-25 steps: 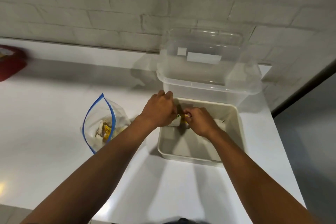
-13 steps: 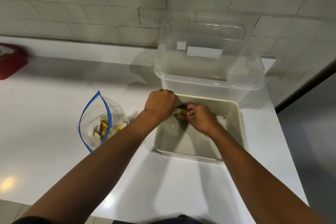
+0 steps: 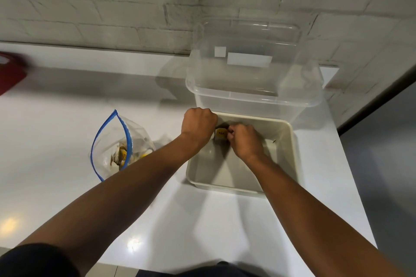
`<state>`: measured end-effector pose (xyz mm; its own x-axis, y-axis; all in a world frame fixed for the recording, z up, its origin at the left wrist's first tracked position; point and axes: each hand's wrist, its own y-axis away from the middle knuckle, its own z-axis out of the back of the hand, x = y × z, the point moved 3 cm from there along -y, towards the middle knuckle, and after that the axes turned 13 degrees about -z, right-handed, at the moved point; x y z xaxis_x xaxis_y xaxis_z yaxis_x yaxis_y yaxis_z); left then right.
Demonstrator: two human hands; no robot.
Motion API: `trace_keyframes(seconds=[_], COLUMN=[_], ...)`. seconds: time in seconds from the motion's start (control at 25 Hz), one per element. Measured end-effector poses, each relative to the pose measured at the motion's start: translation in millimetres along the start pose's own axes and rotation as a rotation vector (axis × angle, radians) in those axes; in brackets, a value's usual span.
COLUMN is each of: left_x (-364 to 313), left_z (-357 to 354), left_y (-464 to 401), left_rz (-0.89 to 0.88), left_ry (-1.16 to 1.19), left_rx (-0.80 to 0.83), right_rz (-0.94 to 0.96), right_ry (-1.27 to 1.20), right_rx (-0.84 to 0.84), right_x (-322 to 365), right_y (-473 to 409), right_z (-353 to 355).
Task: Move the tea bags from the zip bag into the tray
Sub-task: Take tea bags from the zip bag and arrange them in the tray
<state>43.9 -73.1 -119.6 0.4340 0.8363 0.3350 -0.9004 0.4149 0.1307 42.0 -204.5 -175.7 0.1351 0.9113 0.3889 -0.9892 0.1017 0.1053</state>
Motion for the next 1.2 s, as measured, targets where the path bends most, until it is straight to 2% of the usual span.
trace_keyframes(seconds=[0.12, 0.28, 0.36, 0.48, 0.56, 0.68, 0.96, 1.2], left_x=[0.8, 5.6, 15.9, 29.6, 28.1, 10.4, 1.7, 0.7], left_z=[0.9, -2.1, -4.1, -11.0, -11.3, -7.0, -3.0, -6.2], left_y=[-0.8, -1.4, -3.5, -4.7, -3.0, -1.1, -2.1, -2.0], left_rz=[0.006, -0.032, -0.054, -0.115, -0.116, -0.071, 0.041, 0.059], left_ry=[-0.01, 0.05, 0.164, 0.355, 0.228, 0.016, 0.046, 0.051], left_rx=[-0.03, -0.015, 0.036, 0.195, 0.172, 0.021, -0.026, -0.044], right_rz=[-0.038, -0.045, -0.063, -0.042, -0.024, -0.014, -0.039, -0.101], right_ry=[0.012, -0.016, -0.051, -0.126, -0.162, -0.159, -0.095, -0.096], right_rx=[-0.016, 0.061, 0.082, 0.125, 0.155, 0.152, 0.122, 0.086], right_x=[3.7, -1.4, -5.3, -8.5, -8.8, -9.6, -9.2, -8.9], right_y=[-3.0, 0.2, 0.6, -0.3, 1.1, 1.9, 2.1, 0.4], right_z=[0.0, -3.9, -3.8, -9.5, -11.2, -8.7, -5.6, -6.4])
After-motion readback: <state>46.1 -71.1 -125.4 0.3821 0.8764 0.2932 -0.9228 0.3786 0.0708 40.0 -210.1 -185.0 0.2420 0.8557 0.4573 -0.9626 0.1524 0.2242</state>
